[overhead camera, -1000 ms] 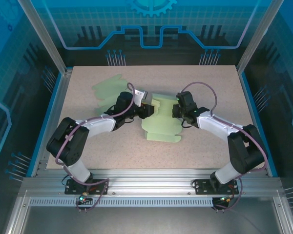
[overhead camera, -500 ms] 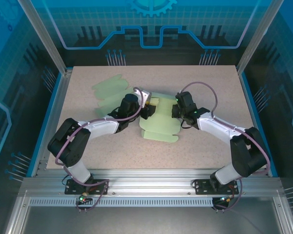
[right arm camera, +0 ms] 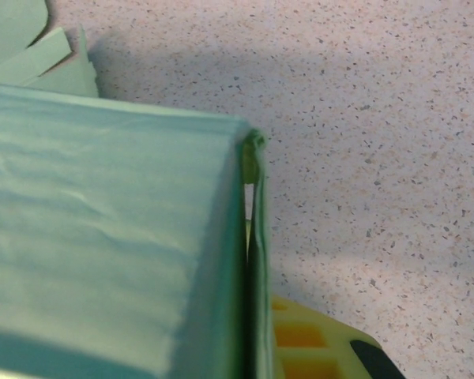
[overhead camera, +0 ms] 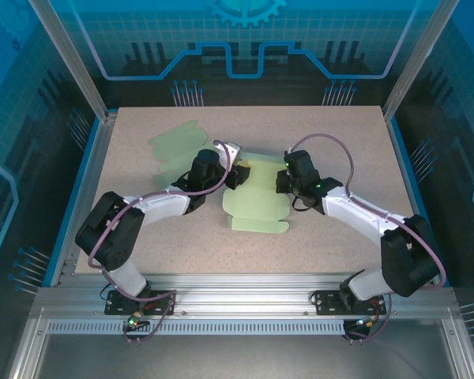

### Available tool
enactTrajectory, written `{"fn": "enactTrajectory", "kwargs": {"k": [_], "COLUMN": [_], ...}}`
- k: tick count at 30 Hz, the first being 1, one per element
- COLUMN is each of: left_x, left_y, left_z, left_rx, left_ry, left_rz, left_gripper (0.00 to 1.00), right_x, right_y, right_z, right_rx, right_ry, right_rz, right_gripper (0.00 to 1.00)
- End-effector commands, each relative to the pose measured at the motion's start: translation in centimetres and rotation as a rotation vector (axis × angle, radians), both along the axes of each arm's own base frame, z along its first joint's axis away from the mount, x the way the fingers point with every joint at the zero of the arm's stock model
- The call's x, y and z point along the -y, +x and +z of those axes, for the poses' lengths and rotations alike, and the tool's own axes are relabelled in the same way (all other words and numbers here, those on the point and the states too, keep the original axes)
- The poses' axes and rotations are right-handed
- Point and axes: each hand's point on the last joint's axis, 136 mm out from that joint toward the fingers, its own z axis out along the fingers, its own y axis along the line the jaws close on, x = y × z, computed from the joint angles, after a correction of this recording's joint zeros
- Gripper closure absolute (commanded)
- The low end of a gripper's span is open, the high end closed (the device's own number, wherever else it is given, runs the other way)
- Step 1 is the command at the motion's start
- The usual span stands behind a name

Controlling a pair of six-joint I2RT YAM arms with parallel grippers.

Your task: Fold the paper box

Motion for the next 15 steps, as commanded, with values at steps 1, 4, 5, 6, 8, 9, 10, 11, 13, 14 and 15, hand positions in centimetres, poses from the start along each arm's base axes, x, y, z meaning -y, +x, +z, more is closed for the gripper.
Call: {"fn": "enactTrajectory", "kwargs": {"k": [1, 4, 5, 6, 8, 9, 10, 11, 13, 14, 15], "left_x": [-0.6, -0.6, -0.8, -0.8, -1.0, -1.1, -1.3, -1.4, -1.8, -2.1, -2.5], "left_y": [0.4, 0.5, 0.5, 0.5, 0.5, 0.4, 0.4, 0.4, 0.5, 0.6, 0.8], "left_z": [2.0, 2.3, 2.4, 2.3, 2.2, 2.2, 2.2, 2.2, 2.2, 2.1, 2.2], "left_rx": [0.077, 0.084, 0.088, 0.088, 0.092, 0.095, 0.100, 0.107, 0.119, 0.123, 0.126], "left_ry": [-0.020, -0.031, -0.032, -0.031, -0.022, -0.018, -0.009, 0.000, 0.019, 0.028, 0.035], "left_rz": [0.028, 0.034, 0.040, 0.043, 0.063, 0.069, 0.083, 0.098, 0.139, 0.168, 0.193], "left_gripper": [0.55, 0.63, 0.64, 0.66, 0.70, 0.72, 0.72, 0.74, 0.77, 0.79, 0.79], "right_x": [-0.8, -0.6, -0.5, -0.4, -0.3, -0.3, -0.3, -0.2, -0.2, -0.2, -0.2], "right_y": [-0.9, -1.0, -1.1, -1.1, -1.2, -1.3, -1.3, -1.4, -1.5, -1.6, -1.6], "right_z": [0.8, 1.0, 0.9, 1.0, 1.0, 1.0, 1.0, 0.9, 1.0, 0.9, 1.0], "right_rx": [0.011, 0.011, 0.006, 0.006, -0.001, -0.003, -0.006, -0.012, -0.019, -0.025, -0.026], "right_ry": [0.006, -0.005, -0.012, -0.014, -0.020, -0.021, -0.024, -0.029, -0.038, -0.043, -0.046], "right_rz": [0.042, 0.032, 0.023, 0.014, -0.002, -0.008, -0.016, -0.026, -0.045, -0.054, -0.060], "right_gripper": [0.96, 0.96, 0.95, 0.95, 0.95, 0.95, 0.95, 0.95, 0.95, 0.95, 0.95]}}
